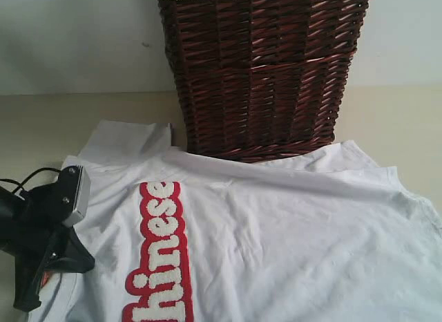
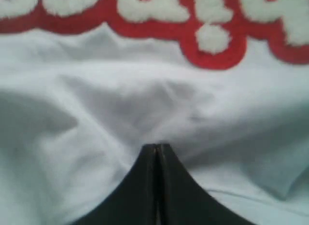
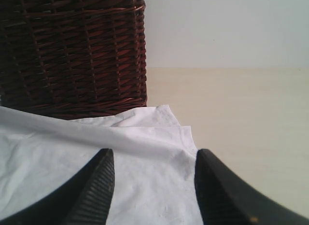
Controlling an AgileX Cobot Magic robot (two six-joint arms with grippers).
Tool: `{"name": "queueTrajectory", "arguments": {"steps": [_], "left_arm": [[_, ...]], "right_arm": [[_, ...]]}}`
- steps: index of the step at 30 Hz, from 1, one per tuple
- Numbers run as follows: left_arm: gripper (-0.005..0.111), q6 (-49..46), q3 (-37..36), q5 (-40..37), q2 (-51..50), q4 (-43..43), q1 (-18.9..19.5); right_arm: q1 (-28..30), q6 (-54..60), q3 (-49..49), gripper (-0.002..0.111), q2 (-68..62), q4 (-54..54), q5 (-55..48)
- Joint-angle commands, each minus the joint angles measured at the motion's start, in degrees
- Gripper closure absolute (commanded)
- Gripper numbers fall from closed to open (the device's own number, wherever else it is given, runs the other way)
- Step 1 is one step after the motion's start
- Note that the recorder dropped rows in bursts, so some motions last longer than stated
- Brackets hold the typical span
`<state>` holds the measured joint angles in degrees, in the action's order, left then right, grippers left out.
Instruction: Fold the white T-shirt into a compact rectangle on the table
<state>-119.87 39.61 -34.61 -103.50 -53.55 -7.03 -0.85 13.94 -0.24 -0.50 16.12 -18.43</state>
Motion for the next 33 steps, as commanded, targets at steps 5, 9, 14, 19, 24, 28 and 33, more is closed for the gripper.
{"name": "queueTrajectory", "arguments": {"steps": [5, 9, 14, 19, 24, 28, 33], "left_arm": [[0.107, 1.4, -0.3, 3.7, -5.3, 8.2, 0.2], [0.107, 3.1, -0.3, 3.3, -4.3, 8.6, 0.8], [0.107, 3.2, -0.3, 2.6, -2.1, 9.6, 2.2], [0.107, 3.3, -0.3, 2.4, 1.2, 9.6, 4.6], [0.107, 3.3, -0.3, -1.5, 3.6, 10.1, 6.5], [0.107, 3.3, -0.3, -5.0, 4.8, 10.0, 7.1], [0.100, 3.5, -0.3, -12.2, 10.2, 6.8, 7.1]], "right_arm": [[0.2, 0.5, 0.2, 0.058, -0.1, 0.1, 0.5], [0.2, 0.5, 0.2, 0.058, -0.1, 0.1, 0.5], [0.2, 0.5, 0.2, 0.058, -0.1, 0.1, 0.5], [0.2, 0.5, 0.2, 0.058, -0.1, 0.1, 0.5], [0.2, 0.5, 0.2, 0.058, -0.1, 0.1, 0.5], [0.2, 0.5, 0.2, 0.058, -0.1, 0.1, 0.5], [0.2, 0.5, 0.2, 0.058, -0.1, 0.1, 0.5]]}}
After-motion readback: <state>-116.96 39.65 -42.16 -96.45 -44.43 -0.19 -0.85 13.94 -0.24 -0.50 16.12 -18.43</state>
